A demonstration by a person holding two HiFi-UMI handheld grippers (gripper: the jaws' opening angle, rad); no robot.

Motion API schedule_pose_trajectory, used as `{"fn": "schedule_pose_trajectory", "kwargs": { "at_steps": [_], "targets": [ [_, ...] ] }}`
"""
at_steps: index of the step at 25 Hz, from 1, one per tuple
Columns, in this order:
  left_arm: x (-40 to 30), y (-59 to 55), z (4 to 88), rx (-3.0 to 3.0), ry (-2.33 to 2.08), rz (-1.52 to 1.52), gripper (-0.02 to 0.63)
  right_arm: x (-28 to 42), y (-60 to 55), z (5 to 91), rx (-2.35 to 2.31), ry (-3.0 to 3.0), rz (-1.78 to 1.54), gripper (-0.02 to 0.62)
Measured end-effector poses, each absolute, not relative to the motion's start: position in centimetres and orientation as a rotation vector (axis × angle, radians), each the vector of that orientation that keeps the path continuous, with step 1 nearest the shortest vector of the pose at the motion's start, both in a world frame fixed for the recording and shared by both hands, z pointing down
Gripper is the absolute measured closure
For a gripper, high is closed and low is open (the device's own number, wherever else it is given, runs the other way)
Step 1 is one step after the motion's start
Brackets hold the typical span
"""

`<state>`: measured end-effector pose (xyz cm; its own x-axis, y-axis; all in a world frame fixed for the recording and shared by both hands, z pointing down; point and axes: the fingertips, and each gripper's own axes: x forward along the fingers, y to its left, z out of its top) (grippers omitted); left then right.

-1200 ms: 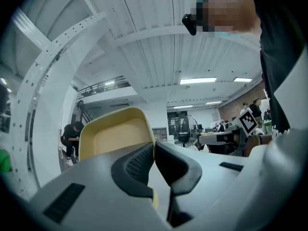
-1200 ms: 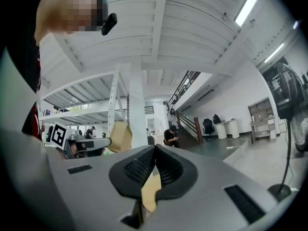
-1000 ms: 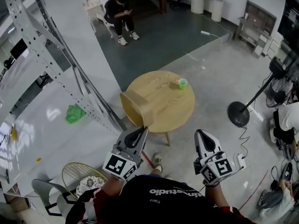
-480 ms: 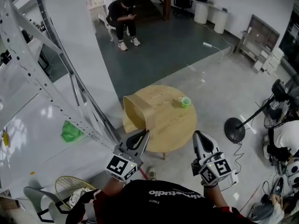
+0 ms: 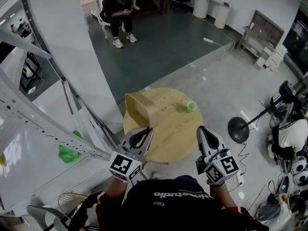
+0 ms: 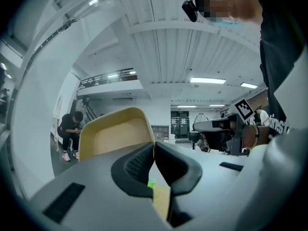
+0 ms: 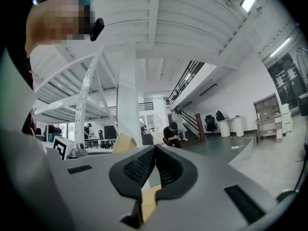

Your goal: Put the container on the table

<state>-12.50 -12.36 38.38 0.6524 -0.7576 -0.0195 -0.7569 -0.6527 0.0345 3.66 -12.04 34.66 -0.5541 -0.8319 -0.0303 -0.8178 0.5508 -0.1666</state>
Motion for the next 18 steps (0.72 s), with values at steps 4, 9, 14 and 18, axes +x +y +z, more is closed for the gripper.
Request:
{"fn": "schedule_pose_trajectory", "kwargs": {
  "at_steps": [4, 9, 14, 18],
  "targets": [
    [-12.3, -13.8, 39.3, 2.816, -1.262, -0.038, 0.575, 4.4, -13.0, 35.6, -1.466, 2.658, -0.239, 0.581],
    [-11.7, -15.4, 40.2, 2.814, -1.237, -0.014, 0.575, 5.1, -14.4, 36.5, -1.481, 2.656, -0.263, 0.581],
    [-11.0, -16.6, 41.8, 2.799, -1.234, 0.038, 0.575, 5.3, -15.6, 37.3, -1.461, 2.662, -0.275, 0.581],
    [-10.5, -18.7, 44.0, 2.775, -1.242, 0.126, 0.575, 5.7, -17.1, 38.0, -1.445, 2.678, -0.289, 0.581]
  ]
}}
